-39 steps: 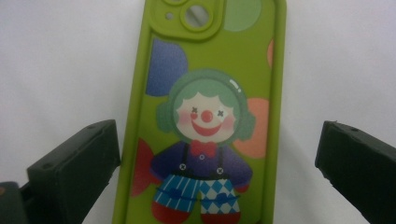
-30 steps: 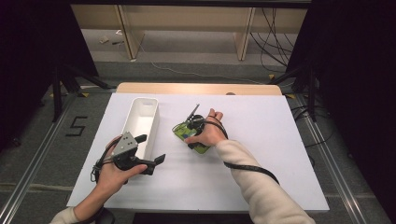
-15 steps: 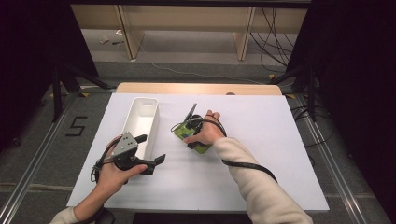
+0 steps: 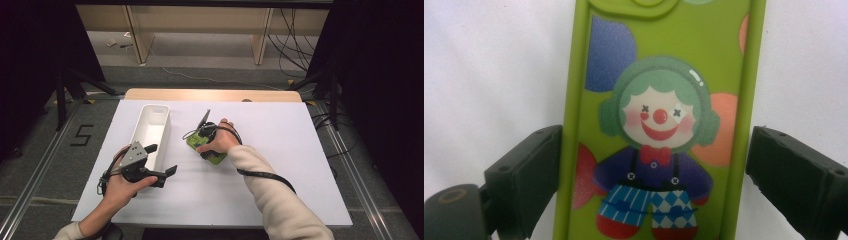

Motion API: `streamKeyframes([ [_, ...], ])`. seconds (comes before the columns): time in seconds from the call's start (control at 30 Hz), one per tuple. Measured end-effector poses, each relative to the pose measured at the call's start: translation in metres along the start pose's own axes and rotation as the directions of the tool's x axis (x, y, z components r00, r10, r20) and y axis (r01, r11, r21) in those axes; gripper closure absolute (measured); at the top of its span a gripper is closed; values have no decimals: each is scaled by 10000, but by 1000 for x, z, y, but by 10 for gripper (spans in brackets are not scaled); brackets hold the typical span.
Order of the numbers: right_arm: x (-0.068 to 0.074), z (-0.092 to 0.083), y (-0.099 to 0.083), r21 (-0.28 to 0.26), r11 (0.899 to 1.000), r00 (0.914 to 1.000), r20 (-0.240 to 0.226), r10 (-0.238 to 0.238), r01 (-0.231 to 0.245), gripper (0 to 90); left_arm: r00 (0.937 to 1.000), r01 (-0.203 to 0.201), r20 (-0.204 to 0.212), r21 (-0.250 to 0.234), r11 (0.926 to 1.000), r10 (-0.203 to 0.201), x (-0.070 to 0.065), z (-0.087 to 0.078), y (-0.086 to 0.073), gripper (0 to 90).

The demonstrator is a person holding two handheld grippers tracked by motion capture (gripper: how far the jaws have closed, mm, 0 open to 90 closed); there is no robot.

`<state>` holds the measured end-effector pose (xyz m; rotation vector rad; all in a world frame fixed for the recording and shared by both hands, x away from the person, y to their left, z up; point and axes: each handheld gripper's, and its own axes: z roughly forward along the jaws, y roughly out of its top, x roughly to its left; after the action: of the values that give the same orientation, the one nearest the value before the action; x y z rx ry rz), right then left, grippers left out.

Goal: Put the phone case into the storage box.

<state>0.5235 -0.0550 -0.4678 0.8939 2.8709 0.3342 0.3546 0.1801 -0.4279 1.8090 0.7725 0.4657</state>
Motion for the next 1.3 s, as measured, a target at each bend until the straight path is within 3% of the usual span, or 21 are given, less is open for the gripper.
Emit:
streamKeyframes([
  [1.3, 0, -2, 0, 57, 9994, 9993, -112, 345, -345, 165, 10000, -8, -9, 25, 10000, 8, 0, 0, 0, 7],
])
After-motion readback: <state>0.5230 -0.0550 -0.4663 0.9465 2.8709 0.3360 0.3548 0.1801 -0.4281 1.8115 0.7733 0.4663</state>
